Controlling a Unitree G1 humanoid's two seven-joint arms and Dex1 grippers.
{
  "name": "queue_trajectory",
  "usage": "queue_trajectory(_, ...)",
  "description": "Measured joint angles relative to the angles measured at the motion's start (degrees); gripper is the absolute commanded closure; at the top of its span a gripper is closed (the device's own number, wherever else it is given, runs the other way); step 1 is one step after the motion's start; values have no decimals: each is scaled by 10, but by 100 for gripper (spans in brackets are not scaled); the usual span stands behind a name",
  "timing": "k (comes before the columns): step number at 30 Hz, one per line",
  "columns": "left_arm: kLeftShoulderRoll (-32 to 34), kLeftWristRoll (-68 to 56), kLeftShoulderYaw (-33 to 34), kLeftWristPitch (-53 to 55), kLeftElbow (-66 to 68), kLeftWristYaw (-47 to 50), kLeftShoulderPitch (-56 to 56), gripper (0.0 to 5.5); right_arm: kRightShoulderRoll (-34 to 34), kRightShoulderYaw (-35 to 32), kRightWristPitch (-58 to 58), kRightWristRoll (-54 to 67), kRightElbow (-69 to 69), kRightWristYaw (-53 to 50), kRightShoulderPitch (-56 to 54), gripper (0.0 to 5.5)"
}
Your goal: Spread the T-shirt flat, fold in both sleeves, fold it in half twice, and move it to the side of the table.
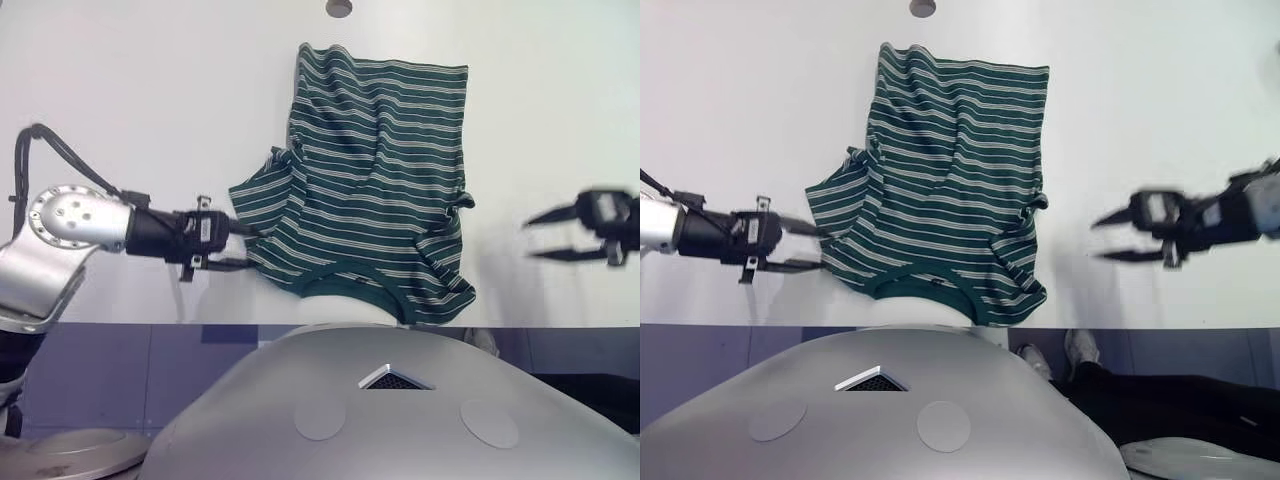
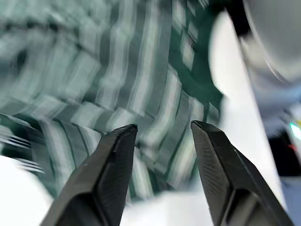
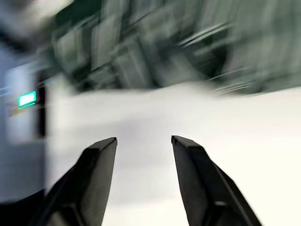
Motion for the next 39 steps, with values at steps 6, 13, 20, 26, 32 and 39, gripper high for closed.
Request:
queue_trajectory(6,-104,168,-63,-45,130,136,-111,326,298,117,-23,-220,220,-171,-295,335)
queue_trajectory(13,-125,332,-149,-192,273,197,-108,326,582,174,-128,-389,640,-427,-456,335)
queue_trajectory(20,-51,408,-132,-153,264,226,-91,326,615,213,-165,-522,807,-623,-519,335)
queue_trajectory(26,-46,393,-113,-85,206,222,-59,326,627,177,-183,-541,837,-820,-539,335)
queue_trajectory(32,-132,242,-33,74,122,213,-24,326,604,125,-299,-459,665,-677,-514,335)
queue_trajectory(39,-242,101,46,198,47,276,-171,326,547,115,-137,-330,191,-492,-197,335)
